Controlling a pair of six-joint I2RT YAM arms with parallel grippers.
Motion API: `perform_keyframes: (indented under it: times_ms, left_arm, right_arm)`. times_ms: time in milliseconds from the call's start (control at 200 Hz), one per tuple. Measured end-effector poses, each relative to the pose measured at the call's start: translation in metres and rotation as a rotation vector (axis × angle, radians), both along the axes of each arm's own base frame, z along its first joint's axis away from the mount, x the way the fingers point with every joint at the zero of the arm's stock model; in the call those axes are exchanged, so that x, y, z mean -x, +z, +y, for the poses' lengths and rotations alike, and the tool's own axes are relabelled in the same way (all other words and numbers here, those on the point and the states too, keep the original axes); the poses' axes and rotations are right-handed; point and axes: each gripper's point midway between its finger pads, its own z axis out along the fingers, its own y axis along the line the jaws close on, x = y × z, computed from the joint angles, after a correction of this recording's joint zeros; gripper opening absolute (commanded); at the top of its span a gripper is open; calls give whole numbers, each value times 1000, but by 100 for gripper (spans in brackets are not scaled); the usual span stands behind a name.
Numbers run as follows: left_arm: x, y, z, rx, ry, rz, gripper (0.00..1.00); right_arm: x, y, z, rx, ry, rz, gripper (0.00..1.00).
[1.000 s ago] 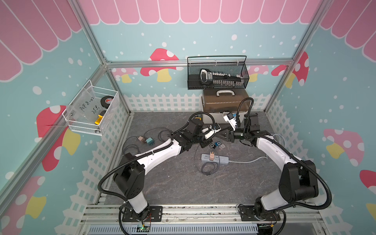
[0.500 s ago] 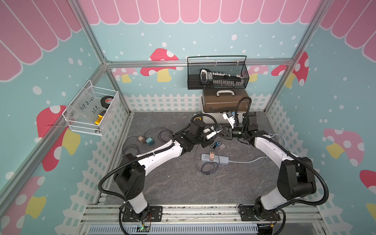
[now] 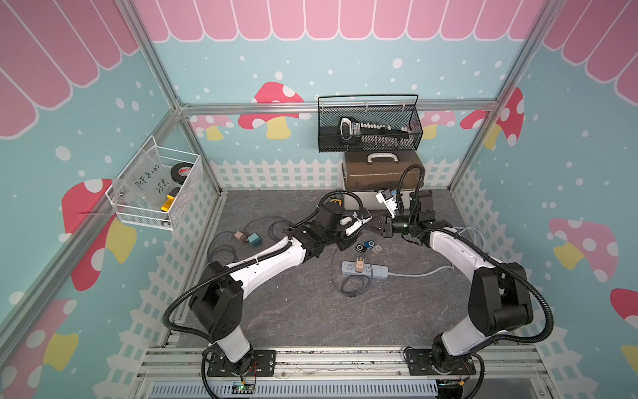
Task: Charge mp3
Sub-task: Adjust the charging cable at the center of the board.
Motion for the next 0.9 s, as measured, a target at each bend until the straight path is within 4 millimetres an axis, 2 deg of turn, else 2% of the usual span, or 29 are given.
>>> perform_keyframes:
  times_ms: [130, 235, 565, 675, 820, 900]
  left_arm:
    - [-8, 6, 29, 108, 22, 128, 38]
    - [-11, 4, 42, 186, 17, 242, 35]
    - [16, -15, 8, 322, -172, 523, 26]
    - [16, -12, 1, 370, -210, 548, 26]
    - [13, 3, -7, 483, -259, 520, 26]
    - [13, 2, -8, 551, -264, 516, 26]
  right_arm:
    - [-2, -1, 1, 2, 20, -32, 3]
    - [1, 1, 2, 1, 46, -75, 3]
    - [9, 8, 5, -11, 135, -230, 2]
    - [11, 10, 6, -12, 155, -269, 2]
    - [13, 11, 6, -18, 172, -297, 1]
    - [13, 12, 6, -18, 176, -305, 1]
